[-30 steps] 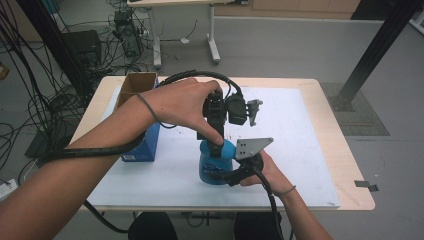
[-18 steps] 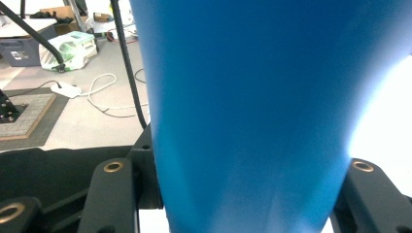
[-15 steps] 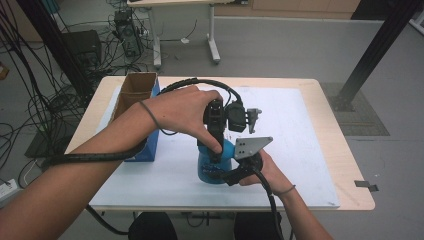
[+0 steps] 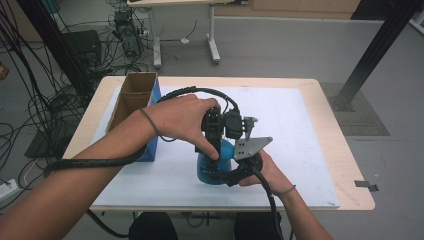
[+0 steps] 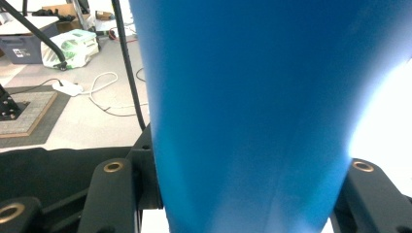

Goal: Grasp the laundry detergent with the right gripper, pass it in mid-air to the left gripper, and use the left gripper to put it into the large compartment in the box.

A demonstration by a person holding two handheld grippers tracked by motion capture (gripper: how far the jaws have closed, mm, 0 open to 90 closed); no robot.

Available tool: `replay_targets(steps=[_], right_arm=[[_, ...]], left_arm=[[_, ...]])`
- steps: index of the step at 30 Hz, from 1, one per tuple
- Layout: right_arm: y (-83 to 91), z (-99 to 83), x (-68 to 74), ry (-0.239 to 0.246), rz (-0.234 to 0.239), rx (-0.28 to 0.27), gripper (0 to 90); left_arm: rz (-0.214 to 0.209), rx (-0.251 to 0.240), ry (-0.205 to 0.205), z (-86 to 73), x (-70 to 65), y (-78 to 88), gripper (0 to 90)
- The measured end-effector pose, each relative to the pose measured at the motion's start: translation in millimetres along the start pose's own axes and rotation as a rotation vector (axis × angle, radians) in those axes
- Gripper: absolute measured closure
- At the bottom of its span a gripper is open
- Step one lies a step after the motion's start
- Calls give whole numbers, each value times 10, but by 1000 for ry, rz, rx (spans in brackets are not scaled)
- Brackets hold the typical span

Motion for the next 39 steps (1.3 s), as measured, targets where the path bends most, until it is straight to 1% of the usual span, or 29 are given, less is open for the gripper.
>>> replay_targets(steps=[2,6,13,17,19,20,22,23,24,25,26,32,34,39], right_arm=[[-2,4,0,5,1,0,423],[-1,7,6,5,1,-2,423],[6,8,12,2,1,-2,423],[10,7,14,1,2,-3,423],[11,9,17,3,-2,-4,423],[12,8,16,1,0,-5,423],[14,6,13,3,-3,-5,423],[14,6,13,3,-3,-5,423],[16,3,10,1,-3,-5,423],[17,2,13,-1,-4,-5,423],[18,2,12,0,-3,-4,423],[24,3,14,-2,-3,-6,423],[24,4,10,1,-1,-7,423],[29,10,7,1,0,-13,423]], left_arm=[[-2,-3,-1,3,-3,-15,85],[-1,7,-6,17,-12,-29,94],[-3,13,-11,37,-24,-65,116],[-2,14,-13,42,-18,-54,162],[0,13,-15,43,-18,-54,204],[0,15,-14,45,-18,-55,203],[1,7,-19,41,-19,-56,269],[1,7,-19,41,-19,-56,291],[-2,10,-22,42,-19,-49,291],[0,4,-26,37,-19,-46,345],[-2,1,-25,34,-16,-44,364],[6,-1,-28,36,-31,-40,375],[6,6,-23,40,-30,-35,376],[10,-1,-15,36,-39,-17,377]])
Point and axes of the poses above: each handheld gripper's, and its own axes: y roughly backward along the jaws, z roughly out of its top, x roughly to its left, the point moved 9 cm from there along -y, roughly forward along the jaws, and after that the axes turned 1 degree about z, right-handed, at the moved point
